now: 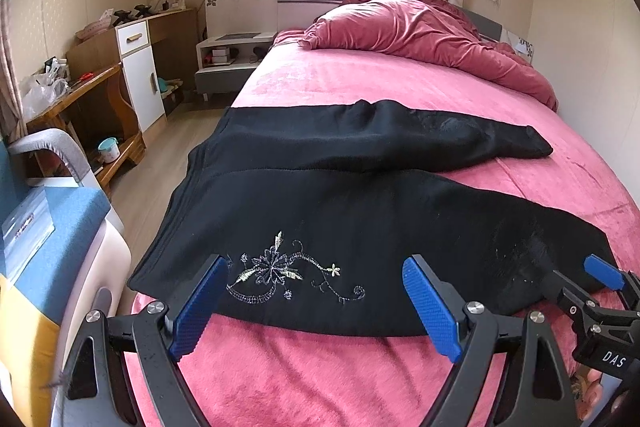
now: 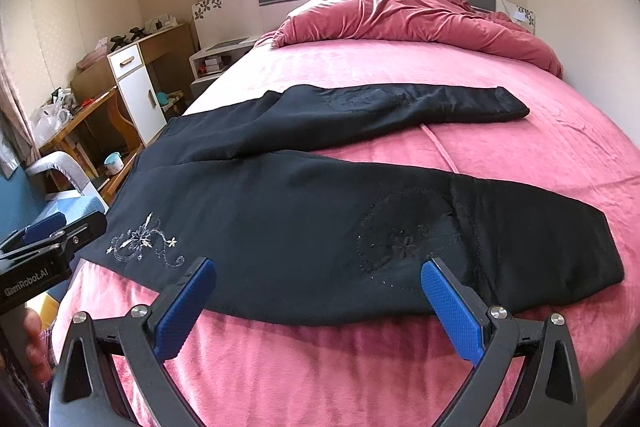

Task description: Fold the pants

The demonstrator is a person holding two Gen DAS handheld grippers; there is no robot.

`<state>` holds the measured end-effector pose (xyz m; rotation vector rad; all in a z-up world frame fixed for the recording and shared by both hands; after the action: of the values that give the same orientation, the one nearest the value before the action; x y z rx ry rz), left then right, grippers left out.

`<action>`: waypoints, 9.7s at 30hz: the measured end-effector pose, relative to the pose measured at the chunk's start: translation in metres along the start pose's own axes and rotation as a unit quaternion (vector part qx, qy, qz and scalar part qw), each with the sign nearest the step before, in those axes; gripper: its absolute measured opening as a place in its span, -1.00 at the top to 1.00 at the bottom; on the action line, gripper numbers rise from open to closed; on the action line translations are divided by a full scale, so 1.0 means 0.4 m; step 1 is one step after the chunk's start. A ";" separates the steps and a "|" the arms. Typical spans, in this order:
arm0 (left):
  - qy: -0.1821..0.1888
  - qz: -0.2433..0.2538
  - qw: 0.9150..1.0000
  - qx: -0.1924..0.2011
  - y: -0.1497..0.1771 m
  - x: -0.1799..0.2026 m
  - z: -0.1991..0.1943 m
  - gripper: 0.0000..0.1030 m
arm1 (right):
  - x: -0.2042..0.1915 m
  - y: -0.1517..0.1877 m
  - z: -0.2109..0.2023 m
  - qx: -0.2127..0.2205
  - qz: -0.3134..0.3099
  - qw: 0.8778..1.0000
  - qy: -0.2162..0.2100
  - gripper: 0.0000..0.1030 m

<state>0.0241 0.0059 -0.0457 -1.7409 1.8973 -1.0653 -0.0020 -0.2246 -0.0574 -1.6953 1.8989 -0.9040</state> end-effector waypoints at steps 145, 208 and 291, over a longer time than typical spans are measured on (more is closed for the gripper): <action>0.181 -0.216 0.960 -0.006 -0.467 -0.526 0.293 0.92 | 0.112 -0.190 0.404 -0.171 0.042 0.984 -0.033 -0.29; 0.209 -0.245 0.946 -0.038 -0.182 -0.575 -0.067 0.86 | 0.104 -0.164 0.156 -0.099 0.097 0.969 -0.205 0.84; 0.049 -0.353 0.927 -0.120 0.171 -0.560 -0.180 0.57 | 0.180 0.173 0.144 -0.202 0.068 0.969 -0.127 0.32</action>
<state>-0.0329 0.2382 -0.0983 -2.6723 1.5117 -1.1906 -0.0212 -0.3033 -0.1393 -1.7697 2.0856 -0.2380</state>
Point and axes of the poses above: each gripper's, at about its wrist camera, not at the fingertips, and z roughly the way its jaws point, x to its right, y to its underside, the point moved 3 cm from there along z, roughly the way its jaws point, and after that the axes turned 15 degrees about y, right-handed, at the moved point
